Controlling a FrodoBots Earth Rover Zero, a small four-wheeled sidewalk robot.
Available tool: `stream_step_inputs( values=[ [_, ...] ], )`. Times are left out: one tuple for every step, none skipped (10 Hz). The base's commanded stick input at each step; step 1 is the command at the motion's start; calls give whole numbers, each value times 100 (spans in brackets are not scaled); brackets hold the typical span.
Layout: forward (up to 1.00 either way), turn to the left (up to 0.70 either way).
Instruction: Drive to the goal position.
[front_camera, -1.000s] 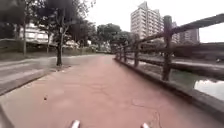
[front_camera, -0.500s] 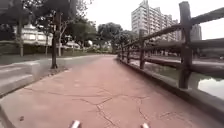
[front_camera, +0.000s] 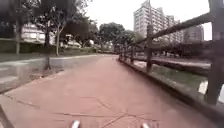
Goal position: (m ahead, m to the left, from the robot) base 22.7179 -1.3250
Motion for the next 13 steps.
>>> stream_step_inputs(
  values=[
    [100, 5],
    [100, 5],
    [100, 5],
    [100, 5],
    [100, 5],
    [100, 5],
    [100, 5],
    [100, 4],
    [100, 4],
    [100, 4],
    [100, 4],
    [100, 4],
    [100, 4]
  ],
)
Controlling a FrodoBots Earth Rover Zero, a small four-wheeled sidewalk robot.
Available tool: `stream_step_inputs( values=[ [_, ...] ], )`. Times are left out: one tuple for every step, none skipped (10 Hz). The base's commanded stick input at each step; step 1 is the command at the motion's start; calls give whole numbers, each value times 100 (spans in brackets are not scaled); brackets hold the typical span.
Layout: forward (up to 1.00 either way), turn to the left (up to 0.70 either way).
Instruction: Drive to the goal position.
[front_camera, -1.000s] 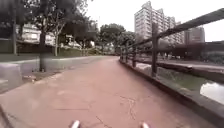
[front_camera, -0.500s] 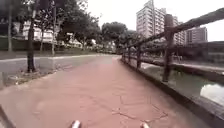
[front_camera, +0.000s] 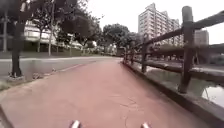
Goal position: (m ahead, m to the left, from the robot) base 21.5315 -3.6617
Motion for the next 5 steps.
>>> stream_step_inputs(
  values=[
    [100, 5],
    [100, 5],
    [100, 4],
    [100, 4],
    [100, 5]
  ],
)
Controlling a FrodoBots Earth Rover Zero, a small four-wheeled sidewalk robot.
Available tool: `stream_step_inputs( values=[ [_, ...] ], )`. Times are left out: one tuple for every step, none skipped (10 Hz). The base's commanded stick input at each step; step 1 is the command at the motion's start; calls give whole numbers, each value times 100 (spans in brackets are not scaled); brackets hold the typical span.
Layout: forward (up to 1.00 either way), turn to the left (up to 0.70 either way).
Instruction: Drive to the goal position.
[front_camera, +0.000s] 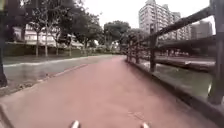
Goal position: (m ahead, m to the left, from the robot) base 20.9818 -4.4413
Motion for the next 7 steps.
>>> stream_step_inputs(
  values=[
    [100, 5],
    [100, 5],
    [100, 5],
    [100, 5],
    [100, 5],
    [100, 4],
    [100, 5]
  ],
)
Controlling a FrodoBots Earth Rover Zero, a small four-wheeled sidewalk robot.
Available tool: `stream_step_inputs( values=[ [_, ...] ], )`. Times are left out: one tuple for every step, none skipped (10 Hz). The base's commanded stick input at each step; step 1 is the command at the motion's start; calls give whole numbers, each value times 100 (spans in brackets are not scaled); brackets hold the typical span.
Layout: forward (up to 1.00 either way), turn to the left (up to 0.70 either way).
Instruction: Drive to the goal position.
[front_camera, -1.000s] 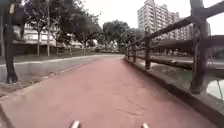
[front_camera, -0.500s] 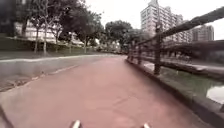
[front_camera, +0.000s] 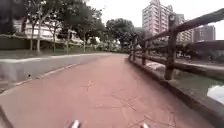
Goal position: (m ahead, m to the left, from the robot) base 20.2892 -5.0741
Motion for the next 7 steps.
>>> stream_step_inputs(
  values=[
    [100, 4],
    [100, 4],
    [100, 5],
    [100, 4],
    [100, 4],
    [100, 4],
    [100, 4]
  ],
)
